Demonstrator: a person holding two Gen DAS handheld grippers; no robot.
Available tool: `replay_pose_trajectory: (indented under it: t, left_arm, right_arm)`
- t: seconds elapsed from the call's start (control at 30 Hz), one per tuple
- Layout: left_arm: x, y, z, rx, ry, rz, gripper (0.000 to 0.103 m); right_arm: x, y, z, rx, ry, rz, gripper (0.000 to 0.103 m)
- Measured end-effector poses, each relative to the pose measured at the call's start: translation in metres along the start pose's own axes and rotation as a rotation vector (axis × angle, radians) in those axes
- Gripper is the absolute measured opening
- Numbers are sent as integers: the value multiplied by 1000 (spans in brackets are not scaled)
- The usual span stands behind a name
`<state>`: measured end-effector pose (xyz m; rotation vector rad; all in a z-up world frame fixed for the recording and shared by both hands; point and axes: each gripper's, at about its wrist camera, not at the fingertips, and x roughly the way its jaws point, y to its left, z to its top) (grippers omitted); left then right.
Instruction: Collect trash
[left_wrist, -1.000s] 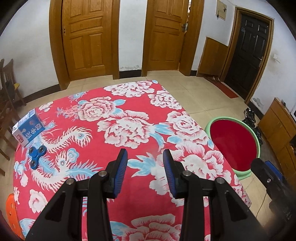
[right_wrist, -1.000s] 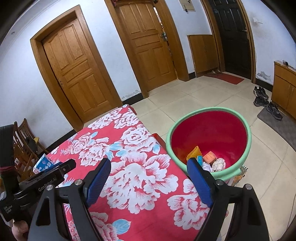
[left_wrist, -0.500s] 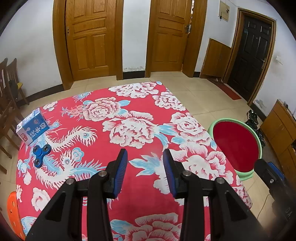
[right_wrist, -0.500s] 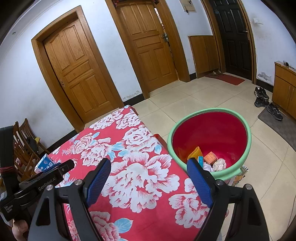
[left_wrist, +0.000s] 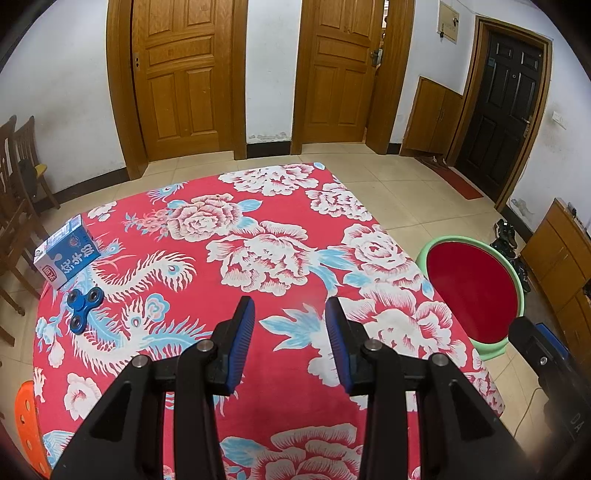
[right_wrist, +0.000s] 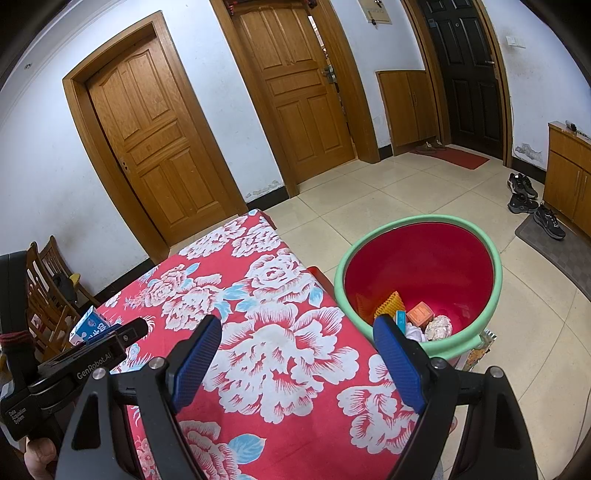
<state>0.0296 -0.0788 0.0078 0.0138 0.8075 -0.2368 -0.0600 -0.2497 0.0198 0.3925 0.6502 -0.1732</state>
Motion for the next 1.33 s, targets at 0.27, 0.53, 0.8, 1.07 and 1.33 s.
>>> replay_pose_trajectory:
  t: [0.27,0.53,0.8,1.07,1.33]
  left_arm:
    - [0,0,0,1,1,1,40]
    - [0,1,0,0,0,1,40]
    - [-1,1,0,0,0,2,40]
    - [-1,3,1,0,-1,4,40]
    - [-1,5,2,-1,-1,6,40]
  right_arm:
    - [0,0,0,0,0,0,86]
    - [0,0,0,0,0,0,86]
    - [0,0,0,0,0,0,86]
    - [-1,0,0,0,0,1,86]
    - [-1,0,1,0,0,1,86]
